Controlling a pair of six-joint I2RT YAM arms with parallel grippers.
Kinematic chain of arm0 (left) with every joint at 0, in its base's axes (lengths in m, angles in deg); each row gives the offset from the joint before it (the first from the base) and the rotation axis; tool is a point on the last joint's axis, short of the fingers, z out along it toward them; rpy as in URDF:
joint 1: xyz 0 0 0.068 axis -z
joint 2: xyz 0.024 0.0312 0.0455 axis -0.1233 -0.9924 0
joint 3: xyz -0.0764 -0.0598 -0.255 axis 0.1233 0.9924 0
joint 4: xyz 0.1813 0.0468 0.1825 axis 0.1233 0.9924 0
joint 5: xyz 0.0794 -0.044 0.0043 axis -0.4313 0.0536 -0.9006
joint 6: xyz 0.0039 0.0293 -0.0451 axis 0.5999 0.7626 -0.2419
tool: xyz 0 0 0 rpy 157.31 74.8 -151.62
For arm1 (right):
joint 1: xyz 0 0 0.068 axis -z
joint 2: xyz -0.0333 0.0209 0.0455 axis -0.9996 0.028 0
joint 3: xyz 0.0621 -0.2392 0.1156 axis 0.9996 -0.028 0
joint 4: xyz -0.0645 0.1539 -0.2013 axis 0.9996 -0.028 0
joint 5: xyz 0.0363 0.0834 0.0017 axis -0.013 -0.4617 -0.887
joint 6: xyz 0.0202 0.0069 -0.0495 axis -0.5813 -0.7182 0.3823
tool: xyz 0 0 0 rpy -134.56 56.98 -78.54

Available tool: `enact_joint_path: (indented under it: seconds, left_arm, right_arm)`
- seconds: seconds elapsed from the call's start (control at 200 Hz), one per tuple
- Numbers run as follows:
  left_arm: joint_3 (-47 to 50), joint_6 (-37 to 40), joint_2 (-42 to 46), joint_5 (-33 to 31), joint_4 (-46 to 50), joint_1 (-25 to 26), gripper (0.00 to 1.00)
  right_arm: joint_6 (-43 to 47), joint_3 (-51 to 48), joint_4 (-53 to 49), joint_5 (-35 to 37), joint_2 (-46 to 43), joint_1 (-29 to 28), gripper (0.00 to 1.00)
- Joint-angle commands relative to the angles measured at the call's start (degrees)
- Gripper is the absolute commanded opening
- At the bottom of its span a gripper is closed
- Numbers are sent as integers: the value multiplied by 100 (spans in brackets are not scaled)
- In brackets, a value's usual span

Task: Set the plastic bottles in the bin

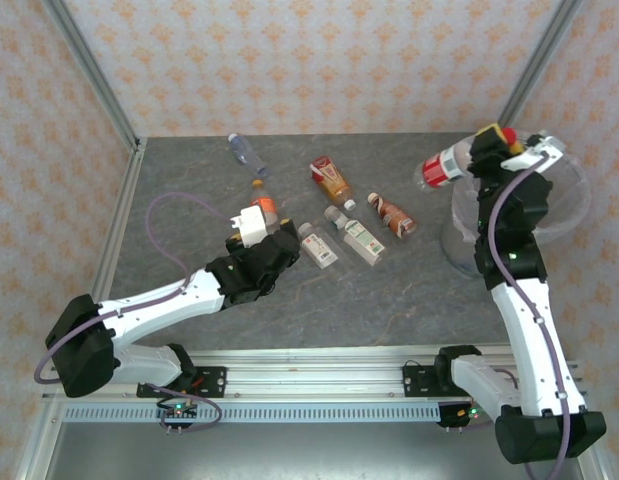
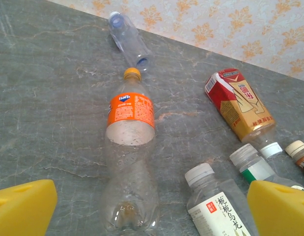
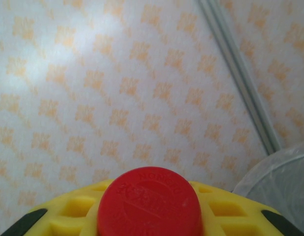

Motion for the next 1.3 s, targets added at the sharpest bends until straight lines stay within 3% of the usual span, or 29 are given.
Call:
enact_joint_path:
  seconds: [0.0,0.265,0.591,0.926,1.191,1.296]
  left_arm:
    - [-181,-137,-26,-247,201,-63,100]
    - [-137,-15,-155,109,-60,-104,100]
    - [-133,9,-189,153,-44,-144,100]
    - [-108,-23,-72,88,156,-154,100]
    - [-37,-47,23,31,230,-160,100]
    - [-24,-102,38,46,276,-159,100]
  right_arm:
    - [244,321,586,361,-277,102,0]
    - [1705,223,679,1714,-330,179,0]
    - [2784,273,-100,2819,97,262,0]
    - [2430,747,-2161,2780,948,910,0]
    - [2791,1005,-2573,2890,1706,1064,0]
    - [2666,1256,-3103,2700,2013,1179,6]
